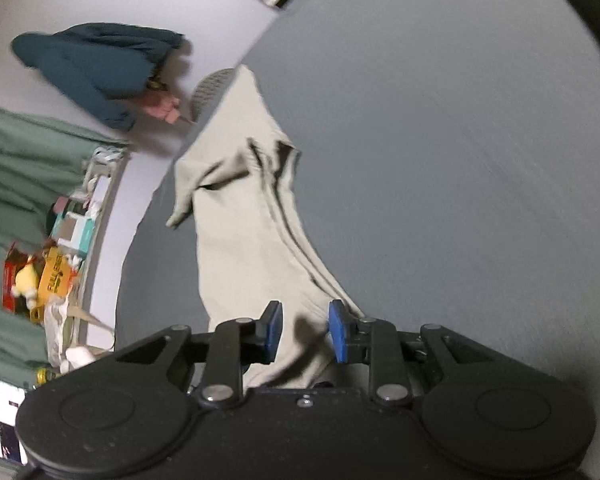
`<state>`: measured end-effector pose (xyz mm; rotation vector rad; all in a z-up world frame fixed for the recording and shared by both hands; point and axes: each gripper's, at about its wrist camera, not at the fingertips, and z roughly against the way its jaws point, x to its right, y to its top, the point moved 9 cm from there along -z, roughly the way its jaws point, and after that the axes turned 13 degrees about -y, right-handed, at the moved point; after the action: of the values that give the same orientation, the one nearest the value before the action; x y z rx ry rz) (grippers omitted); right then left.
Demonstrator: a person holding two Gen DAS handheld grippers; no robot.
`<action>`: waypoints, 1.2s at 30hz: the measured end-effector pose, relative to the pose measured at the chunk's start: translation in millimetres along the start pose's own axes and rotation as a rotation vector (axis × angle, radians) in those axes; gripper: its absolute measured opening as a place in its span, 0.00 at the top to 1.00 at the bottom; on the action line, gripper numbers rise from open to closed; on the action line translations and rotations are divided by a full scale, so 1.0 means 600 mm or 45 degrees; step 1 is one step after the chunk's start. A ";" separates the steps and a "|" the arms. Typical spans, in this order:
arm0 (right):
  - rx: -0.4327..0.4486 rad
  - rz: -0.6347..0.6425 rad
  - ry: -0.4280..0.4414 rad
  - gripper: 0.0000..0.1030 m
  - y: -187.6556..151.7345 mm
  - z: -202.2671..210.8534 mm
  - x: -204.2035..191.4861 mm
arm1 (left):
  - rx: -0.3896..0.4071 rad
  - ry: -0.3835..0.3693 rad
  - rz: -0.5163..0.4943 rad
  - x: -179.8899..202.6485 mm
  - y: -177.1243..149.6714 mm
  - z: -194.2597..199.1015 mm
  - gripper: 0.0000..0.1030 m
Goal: Fold clothes
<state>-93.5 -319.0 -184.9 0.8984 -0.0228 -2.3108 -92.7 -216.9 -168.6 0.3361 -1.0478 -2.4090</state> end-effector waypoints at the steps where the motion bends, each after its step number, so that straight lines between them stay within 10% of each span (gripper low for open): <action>1: -0.013 -0.022 0.006 0.73 0.001 -0.001 0.004 | -0.004 -0.007 -0.007 0.004 -0.003 0.001 0.35; 23: 0.025 0.044 -0.095 0.93 -0.006 -0.002 0.015 | 0.095 -0.174 -0.128 0.031 -0.005 0.050 0.34; 31: 0.161 0.074 -0.112 0.74 0.033 0.036 -0.004 | 0.015 -0.398 -0.056 0.038 -0.018 -0.008 0.34; 36: 0.275 0.396 -0.080 0.66 0.084 0.045 -0.113 | 0.248 -0.446 0.137 -0.031 0.008 0.053 0.34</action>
<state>-43.5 -325.2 -111.7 0.8589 -0.4174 -2.0684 -88.3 -190.6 -142.9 -0.0826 -1.4195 -2.3234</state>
